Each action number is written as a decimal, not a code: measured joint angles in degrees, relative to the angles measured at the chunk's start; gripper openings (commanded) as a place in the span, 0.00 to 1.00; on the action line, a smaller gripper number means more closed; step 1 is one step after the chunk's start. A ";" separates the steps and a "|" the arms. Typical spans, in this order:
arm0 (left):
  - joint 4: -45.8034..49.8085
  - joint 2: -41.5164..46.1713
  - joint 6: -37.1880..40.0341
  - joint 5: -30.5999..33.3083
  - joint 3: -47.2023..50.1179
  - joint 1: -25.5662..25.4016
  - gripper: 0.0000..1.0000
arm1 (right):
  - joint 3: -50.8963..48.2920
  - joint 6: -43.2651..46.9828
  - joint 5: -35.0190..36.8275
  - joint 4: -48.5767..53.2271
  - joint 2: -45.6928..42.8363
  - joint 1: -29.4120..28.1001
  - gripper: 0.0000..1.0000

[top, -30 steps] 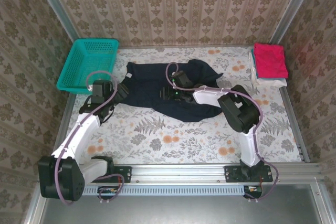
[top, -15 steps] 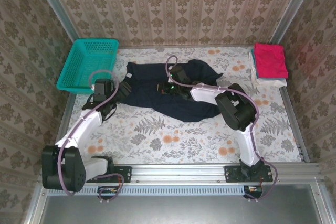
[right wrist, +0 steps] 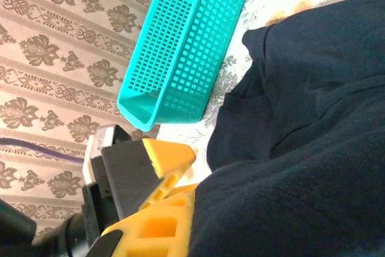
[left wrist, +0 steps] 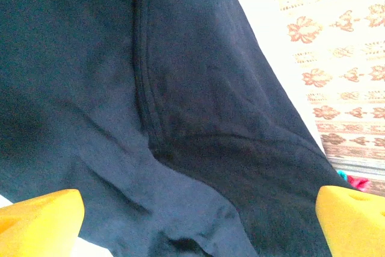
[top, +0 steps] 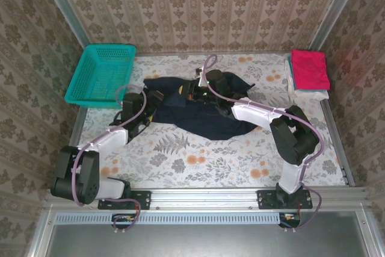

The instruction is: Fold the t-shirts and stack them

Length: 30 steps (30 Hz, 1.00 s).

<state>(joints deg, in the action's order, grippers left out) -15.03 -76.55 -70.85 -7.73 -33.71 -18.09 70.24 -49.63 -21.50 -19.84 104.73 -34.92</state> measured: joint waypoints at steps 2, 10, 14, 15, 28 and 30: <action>-3.06 -0.55 -3.65 0.42 1.60 -1.92 1.00 | -0.26 -0.35 -0.22 -0.20 -0.11 0.00 0.00; -7.45 -4.90 -16.17 0.48 1.66 -3.26 0.95 | -1.33 -1.49 -1.36 -0.79 -1.64 -0.09 0.00; -8.74 -7.65 -20.31 -0.72 -0.17 -2.56 0.81 | -2.23 -1.79 -1.75 -1.27 -2.67 -0.28 0.00; -9.25 -8.61 -21.24 -1.31 -0.87 -2.32 0.77 | -2.40 -1.81 -1.79 -1.42 -2.80 -0.31 0.00; -11.43 -10.84 -28.48 -5.16 -2.36 -1.44 0.21 | -3.34 -1.77 -1.95 -1.46 -3.04 -0.28 0.00; -10.99 -10.84 -28.44 -5.38 -2.36 -1.36 0.20 | -3.34 -1.75 -1.95 -1.44 -3.04 -0.28 0.00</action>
<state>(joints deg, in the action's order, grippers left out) -26.02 -87.39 -99.29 -13.10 -36.07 -19.44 66.89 -51.37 -23.44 -21.28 101.69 -35.20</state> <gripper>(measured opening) 0.214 0.059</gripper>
